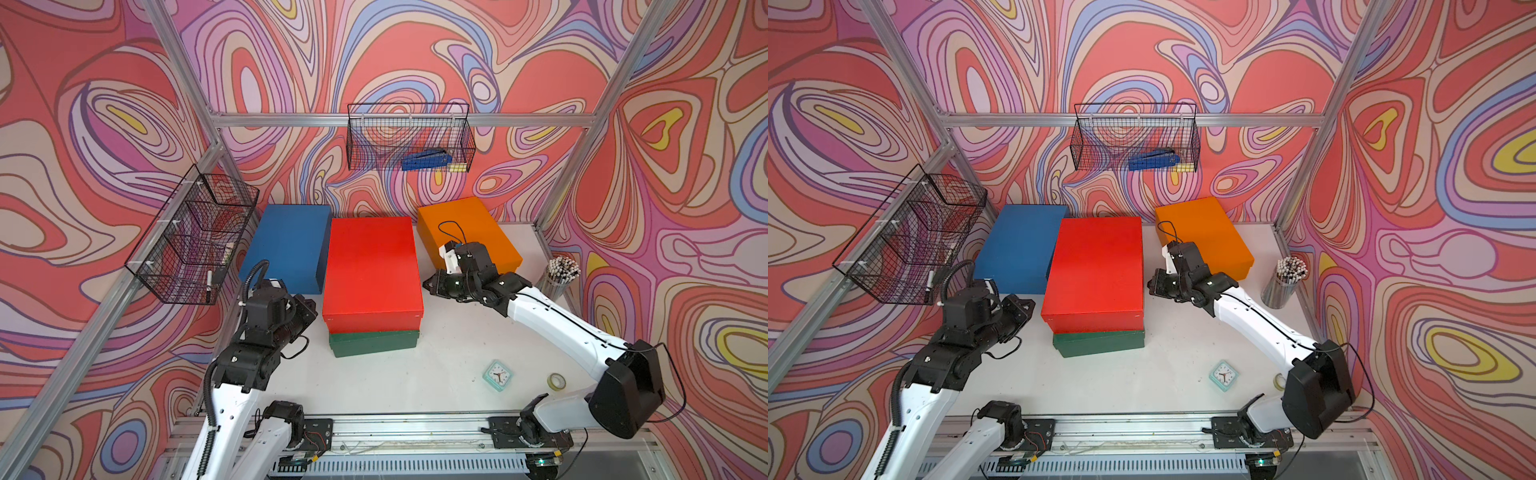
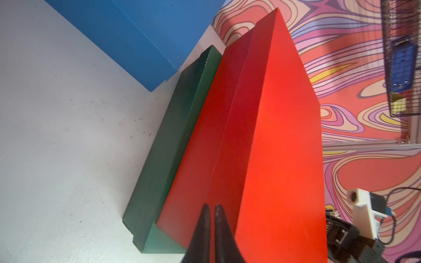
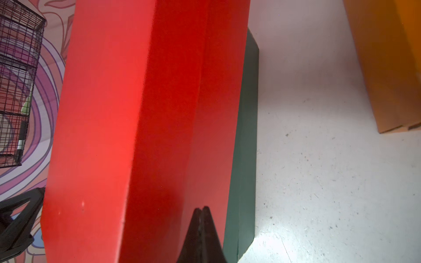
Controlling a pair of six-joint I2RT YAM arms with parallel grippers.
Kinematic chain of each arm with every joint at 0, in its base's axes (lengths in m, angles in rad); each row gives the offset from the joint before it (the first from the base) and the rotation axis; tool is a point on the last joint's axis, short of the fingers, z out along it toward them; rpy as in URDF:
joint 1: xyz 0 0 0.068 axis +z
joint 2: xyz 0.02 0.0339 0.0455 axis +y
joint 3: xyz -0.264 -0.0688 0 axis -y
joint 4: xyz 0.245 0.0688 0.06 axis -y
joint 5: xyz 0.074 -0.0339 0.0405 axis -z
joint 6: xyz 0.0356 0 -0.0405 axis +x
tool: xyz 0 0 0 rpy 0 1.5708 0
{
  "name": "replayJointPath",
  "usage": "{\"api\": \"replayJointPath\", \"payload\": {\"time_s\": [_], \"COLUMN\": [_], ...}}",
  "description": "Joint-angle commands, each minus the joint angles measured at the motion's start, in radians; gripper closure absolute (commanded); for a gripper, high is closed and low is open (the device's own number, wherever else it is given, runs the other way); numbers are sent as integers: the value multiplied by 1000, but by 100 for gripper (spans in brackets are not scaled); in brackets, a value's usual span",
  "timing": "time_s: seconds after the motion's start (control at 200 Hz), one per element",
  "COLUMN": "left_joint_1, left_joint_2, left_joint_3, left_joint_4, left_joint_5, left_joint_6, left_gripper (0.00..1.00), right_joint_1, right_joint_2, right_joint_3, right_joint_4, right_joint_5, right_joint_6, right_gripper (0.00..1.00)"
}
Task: Stack the shoeboxes
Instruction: Adjust the shoebox.
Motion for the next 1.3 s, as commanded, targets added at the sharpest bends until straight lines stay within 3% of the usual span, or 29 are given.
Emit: {"api": "replayJointPath", "payload": {"time_s": [0.0, 0.245, 0.536, 0.846, 1.137, 1.297], "left_joint_1": [-5, -6, -5, -5, -6, -4], "left_joint_2": [55, 83, 54, -7, 32, 28], "left_joint_3": [35, 16, -14, -44, -72, -56], "left_joint_4": [4, 92, 98, 40, 13, 16], "left_joint_5": [1, 81, 144, 100, 24, -24], "left_joint_6": [47, 18, -1, 7, 38, 63], "left_gripper": [77, 71, 70, 70, 72, 66], "right_joint_1": [4, 12, 46, 89, 92, 92], "right_joint_2": [47, 114, 115, 70, 50, 50], "right_joint_3": [53, 95, 88, 60, 43, 43], "right_joint_4": [-27, 39, 34, 42, 10, 12], "right_joint_5": [12, -109, -119, -111, -49, -48], "right_joint_6": [-28, -7, 3, 32, 33, 35], "right_gripper": [100, 100, 100, 100, 100, 100]}}
